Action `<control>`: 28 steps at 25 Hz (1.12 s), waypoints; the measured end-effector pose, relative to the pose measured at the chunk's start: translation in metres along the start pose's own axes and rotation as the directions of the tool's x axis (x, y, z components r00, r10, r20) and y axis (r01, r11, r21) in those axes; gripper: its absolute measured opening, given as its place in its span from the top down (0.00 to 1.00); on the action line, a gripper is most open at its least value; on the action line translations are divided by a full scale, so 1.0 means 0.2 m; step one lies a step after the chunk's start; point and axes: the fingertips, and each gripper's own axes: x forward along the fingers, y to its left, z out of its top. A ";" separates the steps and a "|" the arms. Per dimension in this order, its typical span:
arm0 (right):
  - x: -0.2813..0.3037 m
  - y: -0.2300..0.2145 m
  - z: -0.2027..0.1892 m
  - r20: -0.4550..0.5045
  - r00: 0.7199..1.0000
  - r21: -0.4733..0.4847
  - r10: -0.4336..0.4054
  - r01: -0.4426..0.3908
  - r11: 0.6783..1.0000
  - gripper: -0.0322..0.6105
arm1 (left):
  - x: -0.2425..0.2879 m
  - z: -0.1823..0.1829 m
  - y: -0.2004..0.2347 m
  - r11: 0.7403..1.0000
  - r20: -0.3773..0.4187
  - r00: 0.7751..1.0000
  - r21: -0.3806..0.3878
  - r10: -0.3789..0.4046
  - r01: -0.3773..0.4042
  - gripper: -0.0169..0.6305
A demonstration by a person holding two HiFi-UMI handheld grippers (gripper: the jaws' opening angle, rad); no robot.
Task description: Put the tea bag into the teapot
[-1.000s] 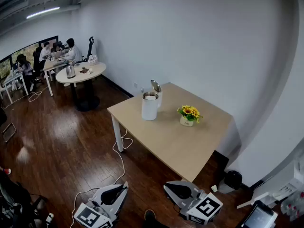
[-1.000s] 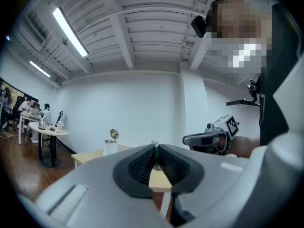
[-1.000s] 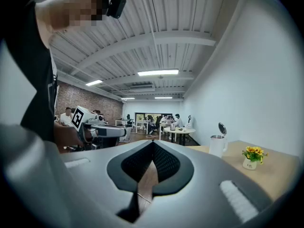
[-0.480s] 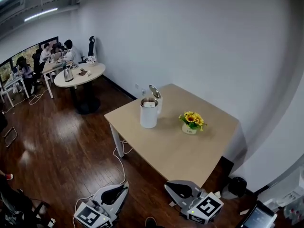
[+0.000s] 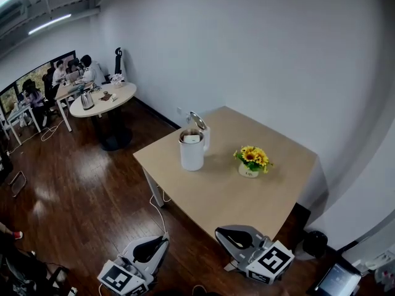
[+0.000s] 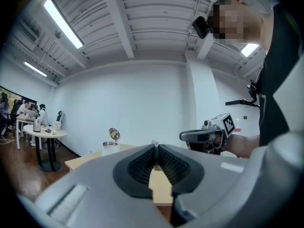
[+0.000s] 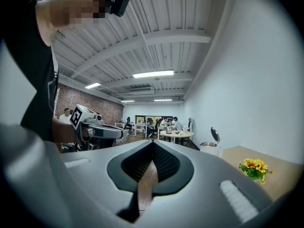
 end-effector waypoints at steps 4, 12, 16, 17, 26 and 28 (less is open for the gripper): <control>0.04 -0.02 0.00 0.007 1.000 0.019 0.006 -0.006 1.000 0.95 | 0.04 0.01 0.03 1.000 -0.005 1.000 -0.001 -0.012 0.012 0.92; 0.18 -0.19 -0.05 -0.008 1.000 0.049 -0.020 0.021 0.999 0.95 | 0.21 0.02 0.20 0.999 0.002 0.999 -0.020 -0.044 0.044 0.92; 0.32 -0.33 -0.04 -0.015 0.999 0.025 -0.049 0.050 0.998 0.95 | 0.32 0.04 0.37 0.998 0.030 0.998 -0.034 -0.057 0.058 0.92; 0.36 -0.36 -0.04 -0.021 0.998 0.023 -0.055 0.056 0.998 0.95 | 0.35 0.04 0.41 0.997 0.031 0.997 -0.032 -0.064 0.065 0.92; 0.74 -0.66 0.05 -0.029 0.994 0.015 -0.107 0.108 0.994 0.95 | 0.62 0.15 0.83 0.990 0.042 0.989 -0.006 -0.141 0.141 0.92; 0.82 -0.72 0.05 -0.039 0.992 0.017 -0.118 0.119 0.993 0.95 | 0.68 0.18 0.92 0.987 0.041 0.986 0.001 -0.161 0.161 0.92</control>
